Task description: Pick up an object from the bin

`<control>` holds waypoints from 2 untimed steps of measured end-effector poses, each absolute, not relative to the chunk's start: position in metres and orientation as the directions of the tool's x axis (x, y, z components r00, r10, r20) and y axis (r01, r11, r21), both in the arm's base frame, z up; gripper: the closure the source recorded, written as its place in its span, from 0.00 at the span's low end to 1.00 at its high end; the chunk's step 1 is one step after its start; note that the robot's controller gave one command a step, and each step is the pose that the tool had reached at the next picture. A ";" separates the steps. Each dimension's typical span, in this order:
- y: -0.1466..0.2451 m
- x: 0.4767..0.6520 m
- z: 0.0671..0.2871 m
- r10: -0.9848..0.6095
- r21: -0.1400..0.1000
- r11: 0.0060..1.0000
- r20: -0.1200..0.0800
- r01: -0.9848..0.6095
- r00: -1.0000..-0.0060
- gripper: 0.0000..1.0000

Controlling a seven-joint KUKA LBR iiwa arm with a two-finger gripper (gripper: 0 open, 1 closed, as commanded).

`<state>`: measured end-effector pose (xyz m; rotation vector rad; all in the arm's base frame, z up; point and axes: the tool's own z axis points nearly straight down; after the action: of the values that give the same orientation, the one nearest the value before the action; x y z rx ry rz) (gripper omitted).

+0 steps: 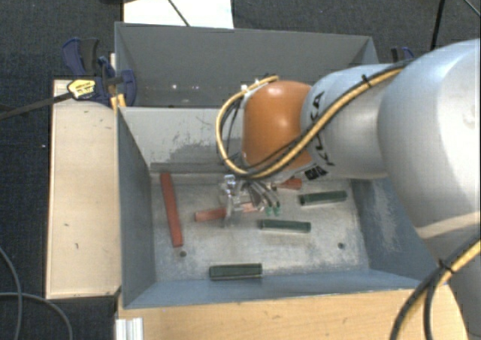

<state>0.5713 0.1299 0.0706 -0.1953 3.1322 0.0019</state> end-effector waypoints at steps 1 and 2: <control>0.130 0.571 0.070 -0.123 0.001 0.992 -0.003 -0.123 -0.992 1.00; 0.130 0.571 0.071 -0.123 0.001 0.992 -0.002 -0.123 -0.992 1.00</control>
Offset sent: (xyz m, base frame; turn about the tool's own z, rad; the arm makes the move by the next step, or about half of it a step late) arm 0.0000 0.0000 0.0121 0.0000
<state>0.5709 0.1298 0.0713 -0.1929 3.1334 0.0019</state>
